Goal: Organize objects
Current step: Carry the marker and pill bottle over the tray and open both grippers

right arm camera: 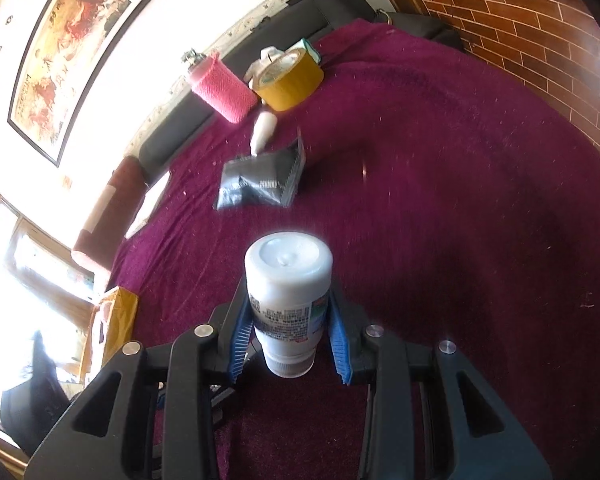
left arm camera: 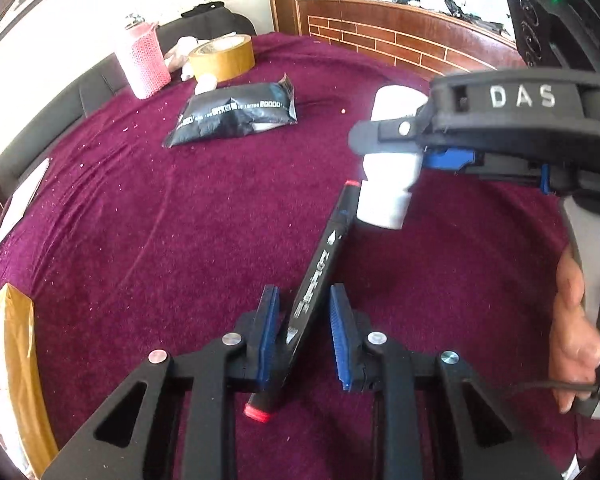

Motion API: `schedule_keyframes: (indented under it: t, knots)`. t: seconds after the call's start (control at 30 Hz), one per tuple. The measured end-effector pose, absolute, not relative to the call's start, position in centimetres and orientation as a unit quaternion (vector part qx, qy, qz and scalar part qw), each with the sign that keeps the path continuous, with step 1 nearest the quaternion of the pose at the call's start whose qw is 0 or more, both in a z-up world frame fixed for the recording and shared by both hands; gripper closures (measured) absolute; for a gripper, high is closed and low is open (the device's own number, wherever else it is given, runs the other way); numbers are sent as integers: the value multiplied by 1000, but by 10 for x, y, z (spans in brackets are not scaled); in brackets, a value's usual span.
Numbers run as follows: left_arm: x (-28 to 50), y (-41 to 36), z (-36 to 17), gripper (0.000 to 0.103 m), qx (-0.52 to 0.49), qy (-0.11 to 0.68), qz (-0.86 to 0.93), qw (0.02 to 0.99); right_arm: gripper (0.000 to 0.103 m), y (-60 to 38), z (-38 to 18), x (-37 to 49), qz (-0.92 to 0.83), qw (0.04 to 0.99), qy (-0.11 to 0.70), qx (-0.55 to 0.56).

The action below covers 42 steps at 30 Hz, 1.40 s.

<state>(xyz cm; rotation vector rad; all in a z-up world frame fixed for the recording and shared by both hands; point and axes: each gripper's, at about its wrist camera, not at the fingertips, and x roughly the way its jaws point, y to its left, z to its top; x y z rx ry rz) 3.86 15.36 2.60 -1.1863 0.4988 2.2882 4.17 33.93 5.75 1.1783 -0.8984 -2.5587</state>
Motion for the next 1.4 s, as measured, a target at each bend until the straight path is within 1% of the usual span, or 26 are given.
schedule_keyframes:
  t: [0.07,0.17,0.33,0.47,0.6,0.83,1.0,1.07,1.2,1.4]
  knots:
    - [35,156,25,81,-438,172,845,254,70,338,57,41,-864,90,-296,398]
    - [35,151,27,92,-453,149,840,259,68,338,54,39,-865,81,-292,401]
    - [56,117,46,92,-438,100,854,260,67,340,46,35,-861,72,-289,413]
    - [71,75,65,92,-419,65,874,237,68,330,53,41,-876,69,-254,405]
    - [89,24,81,92,-399,32,893,205,68,319,61,46,-887,87,-234,389]
    - [121,-87,122,91,-357,-29,924,133,68,292,69,58,-856,157,-283,402]
    - [121,-160,135,91,-346,-50,936,44,68,231,101,65,-844,233,-263,405]
    - [110,-179,132,91,-350,-54,935,18,68,204,110,65,-839,258,-249,410]
    - [97,-199,118,91,-359,-31,932,-33,68,145,119,68,-818,312,-229,426]
    - [82,-226,80,91,-397,-49,916,-33,68,57,107,83,-775,378,-183,473]
